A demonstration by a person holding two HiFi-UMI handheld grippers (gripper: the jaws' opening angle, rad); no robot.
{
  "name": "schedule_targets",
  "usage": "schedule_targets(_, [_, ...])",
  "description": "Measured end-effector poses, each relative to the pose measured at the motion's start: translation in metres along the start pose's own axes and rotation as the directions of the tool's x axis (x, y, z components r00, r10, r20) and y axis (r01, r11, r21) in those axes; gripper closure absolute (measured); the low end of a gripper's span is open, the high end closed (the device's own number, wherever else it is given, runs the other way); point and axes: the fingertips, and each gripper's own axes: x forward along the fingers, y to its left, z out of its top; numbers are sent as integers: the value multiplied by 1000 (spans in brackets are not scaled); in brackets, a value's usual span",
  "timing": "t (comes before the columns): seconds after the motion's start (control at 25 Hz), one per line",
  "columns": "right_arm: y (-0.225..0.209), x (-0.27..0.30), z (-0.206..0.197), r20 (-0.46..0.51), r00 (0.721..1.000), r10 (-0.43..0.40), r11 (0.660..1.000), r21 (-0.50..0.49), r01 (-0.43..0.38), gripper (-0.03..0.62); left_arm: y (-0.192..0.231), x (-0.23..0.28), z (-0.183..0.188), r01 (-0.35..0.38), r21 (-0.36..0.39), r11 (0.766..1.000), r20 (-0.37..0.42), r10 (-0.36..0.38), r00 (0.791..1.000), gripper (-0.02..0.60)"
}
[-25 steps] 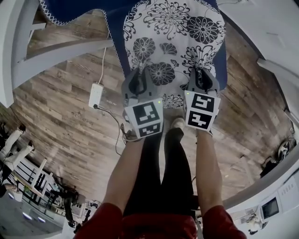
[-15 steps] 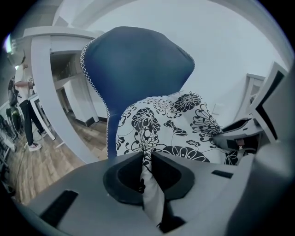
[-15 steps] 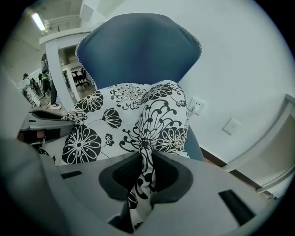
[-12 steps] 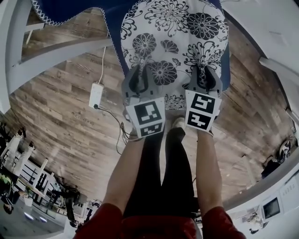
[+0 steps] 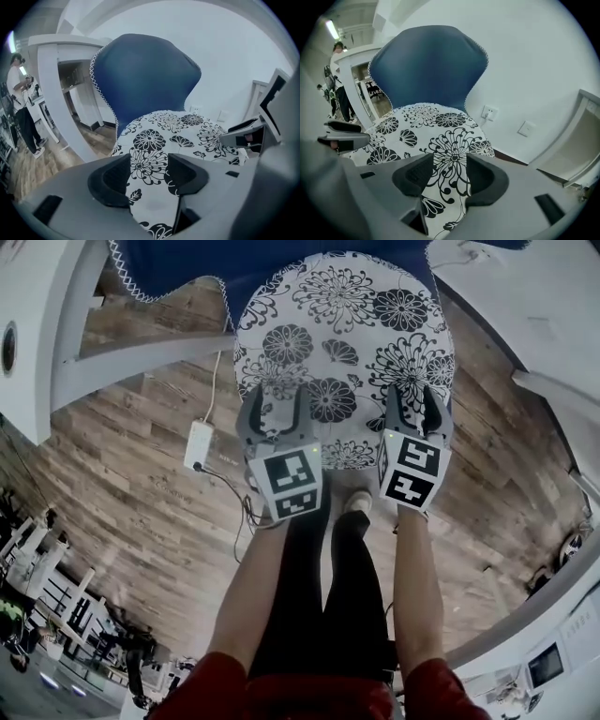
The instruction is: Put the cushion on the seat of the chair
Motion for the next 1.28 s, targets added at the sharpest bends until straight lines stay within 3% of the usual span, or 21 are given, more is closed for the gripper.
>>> schedule_targets(0.36, [5,-58,63,138,989,43,999,-5,-43,384,-3,-51,62,9,-35,999,113,-5,994,342])
schedule_targets(0.6, [-1,-142,131,291,954,69,997,-1,-71,384,-3,-124,131,10,-55,998,238,4,971,342])
schedule_targets(1.0, [-14,-333,228,529,838,135,991,-51,-127,384,-25,-309,240,-7,-28,1000,474,20,880,342])
schedule_targets(1.28, [-29,-449,270,663,726,184,983,-104,-154,385,-42,-423,308,-32,-13,999,623,33,781,342])
